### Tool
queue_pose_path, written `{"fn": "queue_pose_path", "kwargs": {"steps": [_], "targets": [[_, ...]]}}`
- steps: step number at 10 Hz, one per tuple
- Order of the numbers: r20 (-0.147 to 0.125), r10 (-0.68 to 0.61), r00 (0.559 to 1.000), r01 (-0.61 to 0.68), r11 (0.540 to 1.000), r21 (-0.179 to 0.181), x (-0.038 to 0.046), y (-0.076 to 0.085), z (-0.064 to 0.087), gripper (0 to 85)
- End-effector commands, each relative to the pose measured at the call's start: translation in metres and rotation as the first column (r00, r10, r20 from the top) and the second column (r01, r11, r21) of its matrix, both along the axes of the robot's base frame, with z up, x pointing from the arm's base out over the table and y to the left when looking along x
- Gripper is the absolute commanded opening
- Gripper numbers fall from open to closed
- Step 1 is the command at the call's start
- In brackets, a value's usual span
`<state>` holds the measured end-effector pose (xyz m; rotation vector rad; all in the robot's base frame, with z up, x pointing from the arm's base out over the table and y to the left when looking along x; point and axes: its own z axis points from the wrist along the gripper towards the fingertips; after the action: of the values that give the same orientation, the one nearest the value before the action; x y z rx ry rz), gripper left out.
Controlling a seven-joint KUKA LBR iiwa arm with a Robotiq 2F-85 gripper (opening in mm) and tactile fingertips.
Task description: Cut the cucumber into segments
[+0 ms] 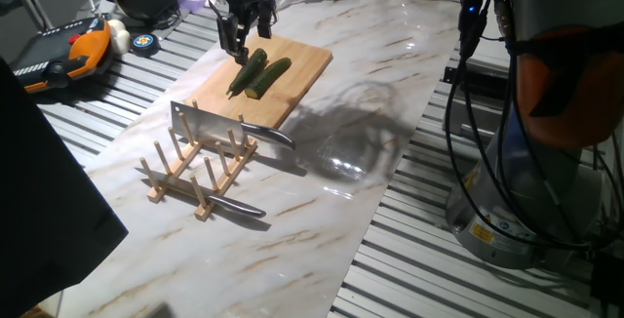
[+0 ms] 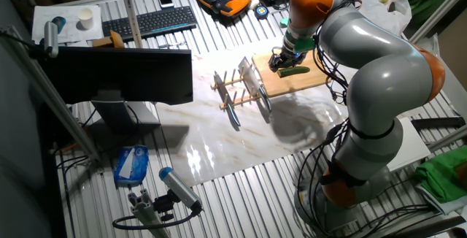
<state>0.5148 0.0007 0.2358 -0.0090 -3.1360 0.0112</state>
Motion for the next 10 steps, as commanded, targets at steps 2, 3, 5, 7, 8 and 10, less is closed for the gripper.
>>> {"fn": "queue_pose_path", "kwargs": {"steps": [2,3,5,7,8,10], "targets": [[-0.019,-0.089,0.996,0.087,0.994,-0.071,0.0003,-0.0002,0.0002,85.0],[-0.021,-0.088,0.996,0.086,0.994,-0.071,0.0002,0.0,0.0003,85.0],[-0.022,-0.088,0.996,0.086,0.994,-0.071,0.0003,-0.0002,0.0002,85.0],[-0.019,-0.086,0.996,0.084,0.994,-0.07,0.0003,-0.0002,0.0003,85.0],[-0.02,-0.083,0.996,0.081,0.994,-0.07,0.0002,-0.0002,0.0002,85.0],[-0.015,-0.078,0.997,0.077,0.994,-0.076,0.0002,-0.0002,0.0002,85.0]]}}
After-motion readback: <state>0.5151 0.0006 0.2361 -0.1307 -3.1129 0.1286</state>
